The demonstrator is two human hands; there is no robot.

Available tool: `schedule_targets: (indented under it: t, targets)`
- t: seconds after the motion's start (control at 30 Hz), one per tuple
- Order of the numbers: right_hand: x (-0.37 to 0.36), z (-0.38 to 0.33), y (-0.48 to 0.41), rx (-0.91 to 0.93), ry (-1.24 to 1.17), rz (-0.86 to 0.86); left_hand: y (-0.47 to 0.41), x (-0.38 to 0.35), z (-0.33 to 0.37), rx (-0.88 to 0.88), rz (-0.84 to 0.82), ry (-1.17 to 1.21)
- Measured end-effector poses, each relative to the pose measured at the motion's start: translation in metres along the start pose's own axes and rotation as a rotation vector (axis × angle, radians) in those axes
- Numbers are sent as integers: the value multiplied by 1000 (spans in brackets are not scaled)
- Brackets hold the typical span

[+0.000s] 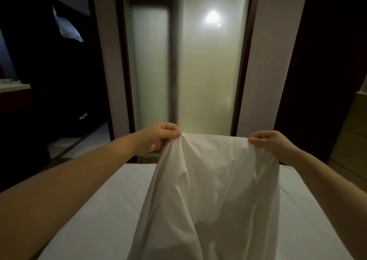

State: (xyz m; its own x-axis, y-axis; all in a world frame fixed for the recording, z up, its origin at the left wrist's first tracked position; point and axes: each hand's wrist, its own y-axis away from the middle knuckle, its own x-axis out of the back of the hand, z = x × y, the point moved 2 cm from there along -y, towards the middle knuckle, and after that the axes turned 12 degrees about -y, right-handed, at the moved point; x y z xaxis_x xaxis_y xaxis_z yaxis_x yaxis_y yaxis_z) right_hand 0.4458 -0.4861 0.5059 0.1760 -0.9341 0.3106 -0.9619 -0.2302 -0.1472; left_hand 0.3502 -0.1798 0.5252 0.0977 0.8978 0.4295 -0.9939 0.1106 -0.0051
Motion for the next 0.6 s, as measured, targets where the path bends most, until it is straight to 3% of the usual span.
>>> schedule_targets:
  t: [0.2,0.47,0.6]
  targets:
    - [-4,0,9,-17,-28,-42,1,3,-18,39,105,-89]
    - [-10,8,9,-15,8,-25,-1,4,-36,115,68,-31]
    - [-13,7,7,-11,40,-56,-5,3,-39,177,111,-219]
